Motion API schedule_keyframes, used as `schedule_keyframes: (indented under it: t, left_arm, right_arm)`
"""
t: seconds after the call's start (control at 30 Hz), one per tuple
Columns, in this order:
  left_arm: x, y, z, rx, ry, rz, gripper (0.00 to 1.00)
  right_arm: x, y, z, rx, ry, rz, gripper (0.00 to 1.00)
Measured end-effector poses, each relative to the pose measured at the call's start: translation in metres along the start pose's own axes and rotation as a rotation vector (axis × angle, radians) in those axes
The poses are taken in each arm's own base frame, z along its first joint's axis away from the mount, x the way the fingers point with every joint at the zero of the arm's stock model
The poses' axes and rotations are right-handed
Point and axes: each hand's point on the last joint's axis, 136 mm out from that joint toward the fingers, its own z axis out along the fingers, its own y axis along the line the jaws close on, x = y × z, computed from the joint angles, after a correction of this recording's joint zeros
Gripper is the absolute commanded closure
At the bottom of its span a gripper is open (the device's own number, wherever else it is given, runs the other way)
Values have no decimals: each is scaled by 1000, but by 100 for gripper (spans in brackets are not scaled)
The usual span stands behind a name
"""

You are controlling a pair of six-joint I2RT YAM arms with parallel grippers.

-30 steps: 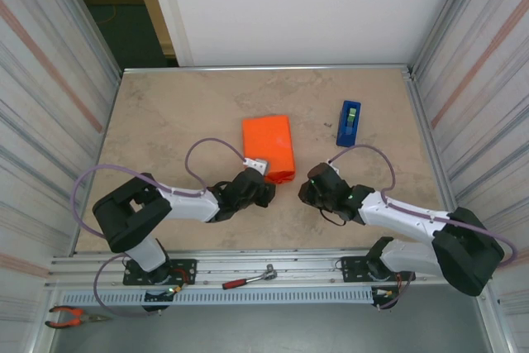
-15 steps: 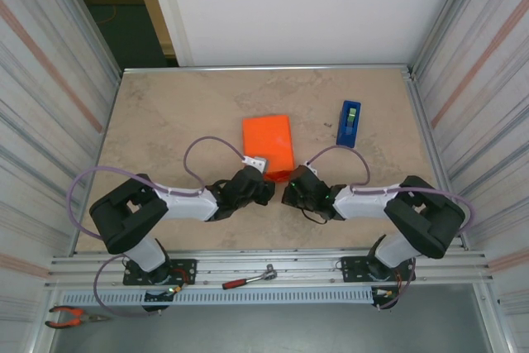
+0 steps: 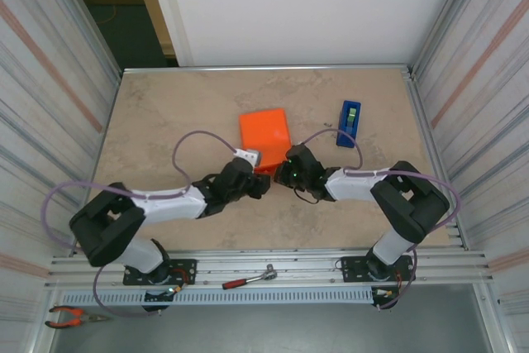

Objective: Wrap the gift box in paper

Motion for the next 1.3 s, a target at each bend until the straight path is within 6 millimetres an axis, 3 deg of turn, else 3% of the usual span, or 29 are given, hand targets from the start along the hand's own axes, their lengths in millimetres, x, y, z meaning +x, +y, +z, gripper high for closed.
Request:
schedule_keyframes:
  t: [0.2,0.4,0.5,0.73,1.07,1.3]
  left_arm:
    - [-46,11,-31,39,-17,37,41]
    - [-66,-8,-43,94,50,247,33]
    - [-62,-10,-40,104,101,337,30]
    - [-30,3,-26,99,249,509,23]
    - [-36,9,-11,58,211,801,15]
    - [-18,0,14,53,228,981,13]
  right_arm:
    - [5,2,7,-13,41,-12,100]
    - [7,-5,12,-7,68,0,100]
    - [6,-5,12,-15,74,1,100]
    - [0,-7,11,-24,81,-3,100]
    - [-4,-6,10,-35,84,9,100]
    - [-5,-7,10,-35,85,11,100]
